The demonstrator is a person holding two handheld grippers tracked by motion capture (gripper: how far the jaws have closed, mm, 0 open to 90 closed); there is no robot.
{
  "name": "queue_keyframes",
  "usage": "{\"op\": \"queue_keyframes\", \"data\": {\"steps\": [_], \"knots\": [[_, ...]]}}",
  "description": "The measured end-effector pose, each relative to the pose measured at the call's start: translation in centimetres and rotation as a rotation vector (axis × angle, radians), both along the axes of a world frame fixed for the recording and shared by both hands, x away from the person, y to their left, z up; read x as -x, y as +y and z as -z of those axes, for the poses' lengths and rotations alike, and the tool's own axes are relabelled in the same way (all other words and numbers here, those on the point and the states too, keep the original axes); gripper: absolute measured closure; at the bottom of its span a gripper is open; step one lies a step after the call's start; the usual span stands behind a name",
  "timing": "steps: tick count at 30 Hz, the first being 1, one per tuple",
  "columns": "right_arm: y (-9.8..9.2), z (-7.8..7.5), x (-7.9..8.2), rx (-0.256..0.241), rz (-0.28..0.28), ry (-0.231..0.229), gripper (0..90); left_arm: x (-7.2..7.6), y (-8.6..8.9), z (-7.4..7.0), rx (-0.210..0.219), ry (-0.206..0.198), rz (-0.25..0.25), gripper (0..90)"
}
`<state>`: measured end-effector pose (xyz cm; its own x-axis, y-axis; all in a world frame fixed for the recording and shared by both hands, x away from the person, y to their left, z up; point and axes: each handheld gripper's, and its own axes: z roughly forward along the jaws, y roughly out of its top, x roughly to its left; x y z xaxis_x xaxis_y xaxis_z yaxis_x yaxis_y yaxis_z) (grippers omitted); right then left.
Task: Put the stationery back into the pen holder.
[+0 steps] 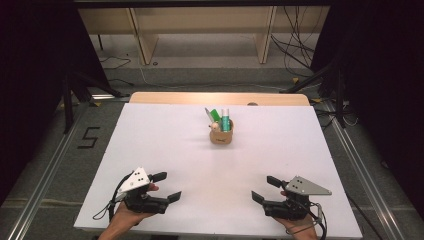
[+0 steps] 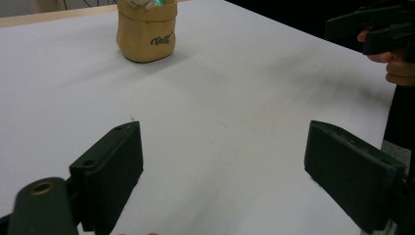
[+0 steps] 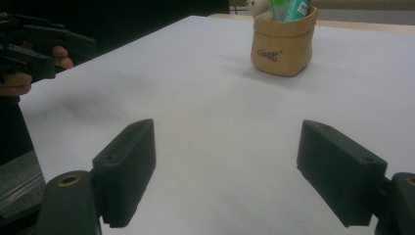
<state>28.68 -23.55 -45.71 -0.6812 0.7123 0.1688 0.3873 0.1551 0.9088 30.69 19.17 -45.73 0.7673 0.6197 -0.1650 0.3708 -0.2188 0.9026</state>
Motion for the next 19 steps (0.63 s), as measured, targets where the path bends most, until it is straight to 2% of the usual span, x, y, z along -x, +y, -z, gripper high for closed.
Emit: {"op": "queue_keyframes", "data": {"steps": [19], "knots": [[0.03,-0.18,0.05,0.005,0.004,-0.015,22.7,-0.02,-0.04,0.01,-0.005,-0.003,0.000,14.0]]}}
